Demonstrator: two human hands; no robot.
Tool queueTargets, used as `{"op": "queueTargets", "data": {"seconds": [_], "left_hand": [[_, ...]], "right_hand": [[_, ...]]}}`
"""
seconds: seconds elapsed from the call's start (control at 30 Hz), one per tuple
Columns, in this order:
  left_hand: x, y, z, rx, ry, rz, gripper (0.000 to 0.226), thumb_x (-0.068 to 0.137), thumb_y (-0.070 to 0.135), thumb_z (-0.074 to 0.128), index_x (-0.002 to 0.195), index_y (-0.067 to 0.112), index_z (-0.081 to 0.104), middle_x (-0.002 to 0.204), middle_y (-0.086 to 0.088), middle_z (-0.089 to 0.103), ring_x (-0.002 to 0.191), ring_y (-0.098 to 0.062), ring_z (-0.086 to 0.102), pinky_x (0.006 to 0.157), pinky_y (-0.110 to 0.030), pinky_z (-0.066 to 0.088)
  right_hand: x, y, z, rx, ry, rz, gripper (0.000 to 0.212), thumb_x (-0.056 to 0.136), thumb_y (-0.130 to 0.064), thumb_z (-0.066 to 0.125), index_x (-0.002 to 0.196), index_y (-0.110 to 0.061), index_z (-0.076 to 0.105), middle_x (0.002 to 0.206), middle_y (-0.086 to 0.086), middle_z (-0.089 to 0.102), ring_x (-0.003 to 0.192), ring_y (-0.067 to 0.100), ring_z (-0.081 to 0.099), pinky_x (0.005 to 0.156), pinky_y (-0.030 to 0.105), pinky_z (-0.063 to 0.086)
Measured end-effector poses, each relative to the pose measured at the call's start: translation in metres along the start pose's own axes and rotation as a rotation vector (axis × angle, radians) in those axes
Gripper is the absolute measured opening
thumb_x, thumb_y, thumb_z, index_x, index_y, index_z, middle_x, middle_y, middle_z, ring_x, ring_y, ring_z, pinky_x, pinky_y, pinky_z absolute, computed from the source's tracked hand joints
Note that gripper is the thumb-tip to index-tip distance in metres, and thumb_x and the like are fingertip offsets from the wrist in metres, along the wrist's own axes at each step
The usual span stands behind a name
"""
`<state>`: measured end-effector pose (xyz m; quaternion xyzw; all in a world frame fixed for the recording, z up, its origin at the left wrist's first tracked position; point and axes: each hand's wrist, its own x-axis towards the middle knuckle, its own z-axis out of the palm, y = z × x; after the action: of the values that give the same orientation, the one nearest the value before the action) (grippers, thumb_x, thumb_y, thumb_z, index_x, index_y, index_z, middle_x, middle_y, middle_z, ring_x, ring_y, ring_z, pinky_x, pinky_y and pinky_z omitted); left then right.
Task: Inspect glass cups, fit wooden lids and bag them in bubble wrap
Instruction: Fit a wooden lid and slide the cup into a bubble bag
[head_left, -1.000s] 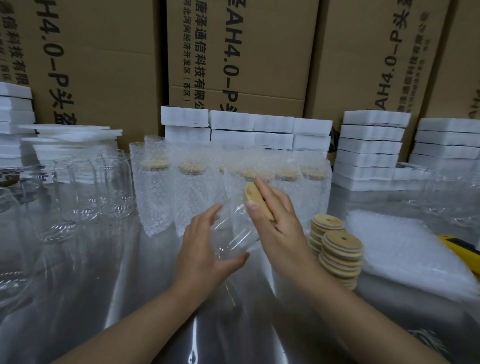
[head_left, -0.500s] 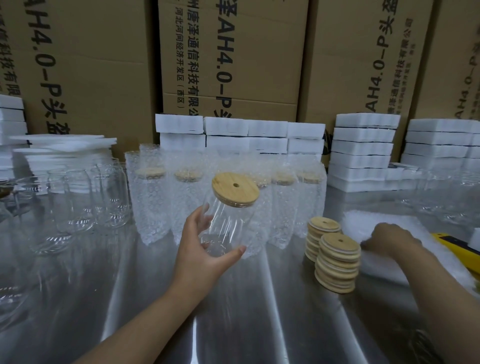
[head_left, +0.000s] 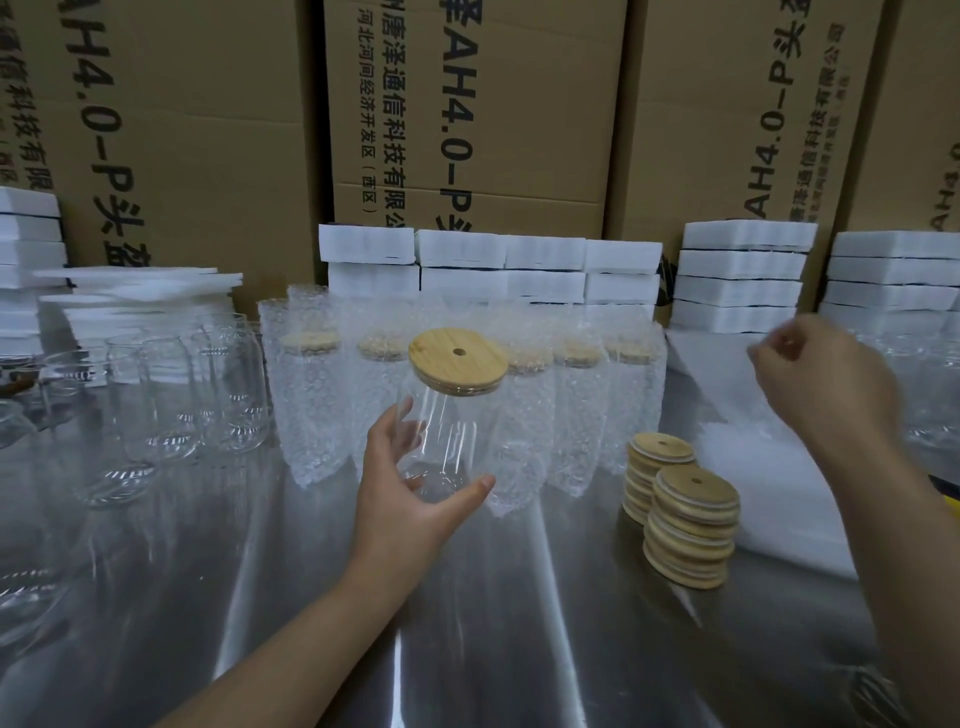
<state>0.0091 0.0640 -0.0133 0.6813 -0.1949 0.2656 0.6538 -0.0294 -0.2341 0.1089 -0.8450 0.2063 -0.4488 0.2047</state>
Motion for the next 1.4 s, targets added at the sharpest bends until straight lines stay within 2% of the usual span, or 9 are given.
{"op": "queueTargets", "data": {"seconds": [0.17,0.3,0.5,0.67,0.77,0.87,1.17,1.27,1.4], "left_hand": [[0.002,0.002,-0.002,-0.027,0.028,0.012,0.087,0.053,0.04,0.085,0.121,0.057,0.035,0.124,0.023,0.046,0.113,0.023,0.044,0.091,-0.021,0.043],[0.004,0.005,-0.006,-0.04,0.075,0.008,0.088,0.05,0.047,0.081,0.124,0.054,0.033,0.124,0.022,0.046,0.114,0.021,0.043,0.089,-0.02,0.043],[0.008,0.008,-0.008,-0.06,0.141,0.016,0.086,0.051,0.049,0.079,0.123,0.055,0.033,0.126,0.02,0.046,0.119,0.018,0.042,0.09,-0.022,0.044],[0.012,0.011,-0.01,-0.082,0.174,0.012,0.079,0.054,0.047,0.079,0.117,0.06,0.033,0.12,0.023,0.048,0.109,0.022,0.046,0.095,-0.032,0.048],[0.012,0.011,-0.011,-0.082,0.197,0.013,0.077,0.055,0.048,0.079,0.116,0.061,0.033,0.119,0.024,0.048,0.106,0.023,0.047,0.092,-0.03,0.048],[0.014,0.012,-0.013,-0.075,0.207,0.019,0.077,0.059,0.045,0.08,0.116,0.062,0.031,0.119,0.024,0.048,0.105,0.024,0.046,0.086,-0.024,0.046],[0.013,0.006,-0.013,-0.054,0.23,0.018,0.081,0.066,0.032,0.085,0.119,0.057,0.03,0.118,0.025,0.047,0.107,0.025,0.045,0.097,-0.037,0.049],[0.013,0.007,-0.012,-0.041,0.22,0.03,0.079,0.06,0.043,0.082,0.117,0.06,0.029,0.119,0.025,0.047,0.108,0.024,0.044,0.091,-0.027,0.047],[0.014,0.007,-0.015,-0.062,0.224,0.028,0.083,0.056,0.049,0.078,0.123,0.055,0.029,0.121,0.025,0.045,0.113,0.021,0.043,0.09,-0.024,0.045]], "right_hand": [[-0.034,-0.061,0.003,0.309,-0.155,-0.179,0.009,0.093,-0.03,0.058,0.088,-0.023,0.056,0.07,-0.011,0.055,0.064,0.011,0.052,0.057,0.03,0.042],[-0.083,-0.087,0.05,0.354,-0.541,-0.228,0.015,0.092,-0.031,0.058,0.079,-0.023,0.055,0.068,-0.008,0.057,0.053,0.005,0.049,0.042,0.015,0.035],[-0.128,-0.08,0.103,0.39,-1.059,-0.143,0.031,0.089,-0.056,0.054,0.104,-0.029,0.06,0.099,-0.016,0.061,0.087,-0.003,0.057,0.07,0.017,0.044],[-0.127,-0.08,0.097,0.783,-1.14,0.07,0.028,0.095,-0.048,0.048,0.097,-0.025,0.064,0.092,-0.012,0.072,0.086,0.0,0.067,0.071,0.014,0.05],[-0.126,-0.081,0.096,0.974,-1.21,0.27,0.027,0.099,-0.038,0.043,0.101,-0.02,0.063,0.108,0.001,0.07,0.104,0.015,0.065,0.1,0.033,0.045],[-0.123,-0.083,0.092,0.984,-1.178,0.319,0.024,0.098,-0.026,0.04,0.103,-0.016,0.062,0.115,0.011,0.066,0.104,0.021,0.064,0.098,0.037,0.046],[-0.152,-0.09,0.082,0.746,-1.135,-0.228,0.048,0.065,-0.073,0.064,0.075,-0.026,0.058,0.074,-0.008,0.06,0.072,0.009,0.059,0.079,0.038,0.054],[-0.164,-0.091,0.085,0.589,-1.123,-0.429,0.038,0.063,-0.064,0.07,0.073,-0.03,0.056,0.067,-0.016,0.057,0.062,-0.003,0.051,0.061,0.017,0.044],[-0.165,-0.089,0.089,0.419,-1.077,-0.578,0.01,0.076,-0.037,0.067,0.075,-0.028,0.063,0.072,-0.016,0.064,0.065,-0.004,0.056,0.064,0.017,0.047]]}}
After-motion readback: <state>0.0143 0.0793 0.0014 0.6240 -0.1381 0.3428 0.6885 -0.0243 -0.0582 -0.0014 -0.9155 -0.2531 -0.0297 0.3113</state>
